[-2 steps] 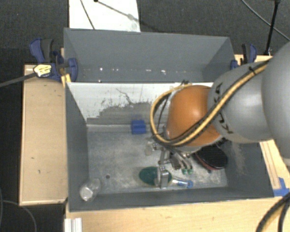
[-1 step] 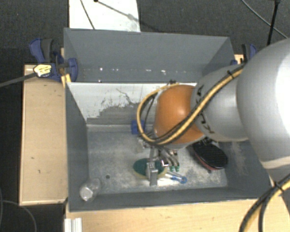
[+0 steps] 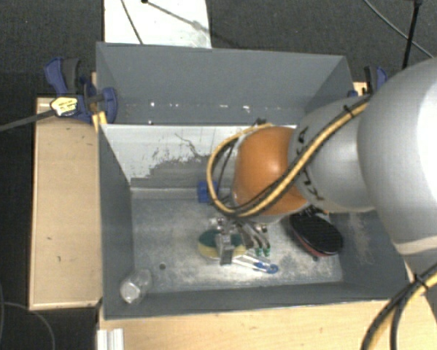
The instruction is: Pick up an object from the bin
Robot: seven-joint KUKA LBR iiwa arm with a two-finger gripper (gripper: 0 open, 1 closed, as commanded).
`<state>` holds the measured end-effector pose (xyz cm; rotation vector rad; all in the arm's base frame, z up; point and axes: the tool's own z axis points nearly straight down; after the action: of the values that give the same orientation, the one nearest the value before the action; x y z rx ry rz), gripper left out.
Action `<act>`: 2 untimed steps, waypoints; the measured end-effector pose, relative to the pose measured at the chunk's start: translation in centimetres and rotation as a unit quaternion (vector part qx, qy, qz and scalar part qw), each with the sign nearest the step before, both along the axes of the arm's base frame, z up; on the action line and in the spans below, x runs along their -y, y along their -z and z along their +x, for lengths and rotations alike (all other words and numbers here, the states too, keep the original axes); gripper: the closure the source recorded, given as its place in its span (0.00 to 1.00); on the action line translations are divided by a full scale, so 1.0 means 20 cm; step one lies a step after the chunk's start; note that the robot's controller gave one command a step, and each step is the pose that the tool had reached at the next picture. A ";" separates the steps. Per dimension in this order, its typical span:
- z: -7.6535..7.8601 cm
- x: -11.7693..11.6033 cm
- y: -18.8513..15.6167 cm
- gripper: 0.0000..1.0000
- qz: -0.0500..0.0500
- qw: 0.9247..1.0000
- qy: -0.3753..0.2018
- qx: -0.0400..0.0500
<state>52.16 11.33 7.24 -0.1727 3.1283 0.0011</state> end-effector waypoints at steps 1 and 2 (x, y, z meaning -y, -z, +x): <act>0.00 -0.01 0.00 0.00 0.002 1.000 -0.001 0.000; 0.01 0.00 -0.01 1.00 0.001 1.000 0.001 0.004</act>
Offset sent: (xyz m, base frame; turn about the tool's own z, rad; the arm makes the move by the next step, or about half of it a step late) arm 0.0000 0.0000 0.0000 0.0000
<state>52.36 11.38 7.47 -0.1696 3.1211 0.0035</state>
